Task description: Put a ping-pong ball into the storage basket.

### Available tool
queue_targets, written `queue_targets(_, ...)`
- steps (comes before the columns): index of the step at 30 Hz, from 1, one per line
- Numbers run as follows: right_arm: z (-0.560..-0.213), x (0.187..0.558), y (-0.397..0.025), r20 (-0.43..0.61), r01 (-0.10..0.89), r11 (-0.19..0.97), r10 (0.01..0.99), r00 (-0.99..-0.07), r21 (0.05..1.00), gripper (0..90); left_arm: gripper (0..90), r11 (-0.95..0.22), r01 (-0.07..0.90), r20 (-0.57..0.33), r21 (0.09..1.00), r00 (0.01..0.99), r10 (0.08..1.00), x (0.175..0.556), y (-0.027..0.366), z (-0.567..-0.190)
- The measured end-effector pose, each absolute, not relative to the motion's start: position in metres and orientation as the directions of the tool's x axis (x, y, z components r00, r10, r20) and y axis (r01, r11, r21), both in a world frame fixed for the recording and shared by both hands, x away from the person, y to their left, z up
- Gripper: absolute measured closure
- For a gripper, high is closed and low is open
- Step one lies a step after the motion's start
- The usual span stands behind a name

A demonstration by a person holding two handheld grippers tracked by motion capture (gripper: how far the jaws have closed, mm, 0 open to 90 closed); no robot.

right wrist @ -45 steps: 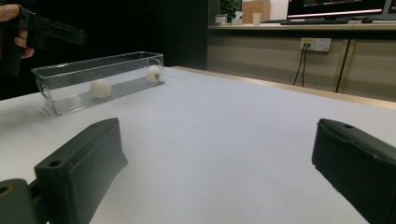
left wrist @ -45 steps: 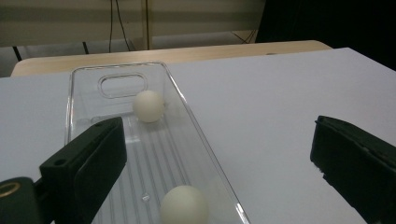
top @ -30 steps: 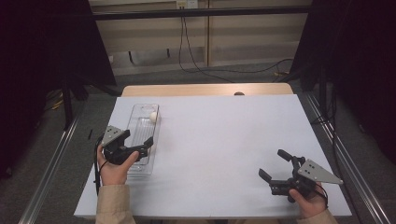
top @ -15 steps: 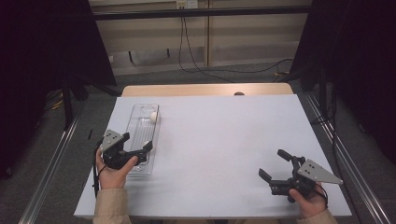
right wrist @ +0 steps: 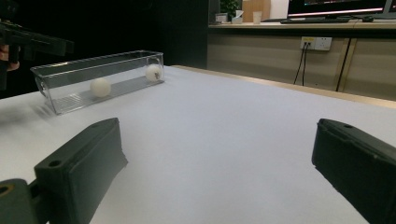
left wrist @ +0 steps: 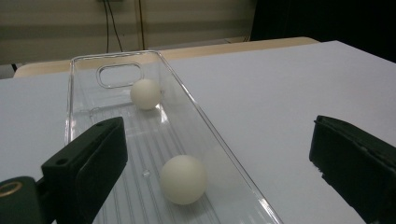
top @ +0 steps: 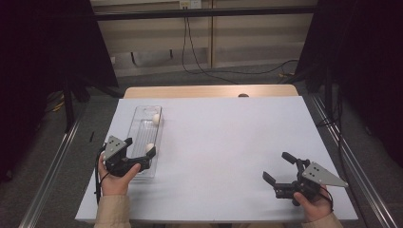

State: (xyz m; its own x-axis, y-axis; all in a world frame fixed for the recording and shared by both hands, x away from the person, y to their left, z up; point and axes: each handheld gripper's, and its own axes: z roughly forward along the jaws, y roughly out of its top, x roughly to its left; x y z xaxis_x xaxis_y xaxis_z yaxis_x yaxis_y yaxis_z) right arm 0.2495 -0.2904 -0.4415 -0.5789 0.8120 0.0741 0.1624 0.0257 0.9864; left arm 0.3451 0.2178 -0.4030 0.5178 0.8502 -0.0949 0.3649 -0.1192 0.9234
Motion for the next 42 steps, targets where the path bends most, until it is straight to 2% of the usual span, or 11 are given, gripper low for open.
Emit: queue_targets(42, -0.442, 0.249, -0.290, 0.071, 0.164, 0.031, 0.810, -0.582, 0.986, 1.5, 3.3, -0.043, 0.336, -0.152, 0.941, 0.532, 0.833, 0.327, 0.234, -0.421)
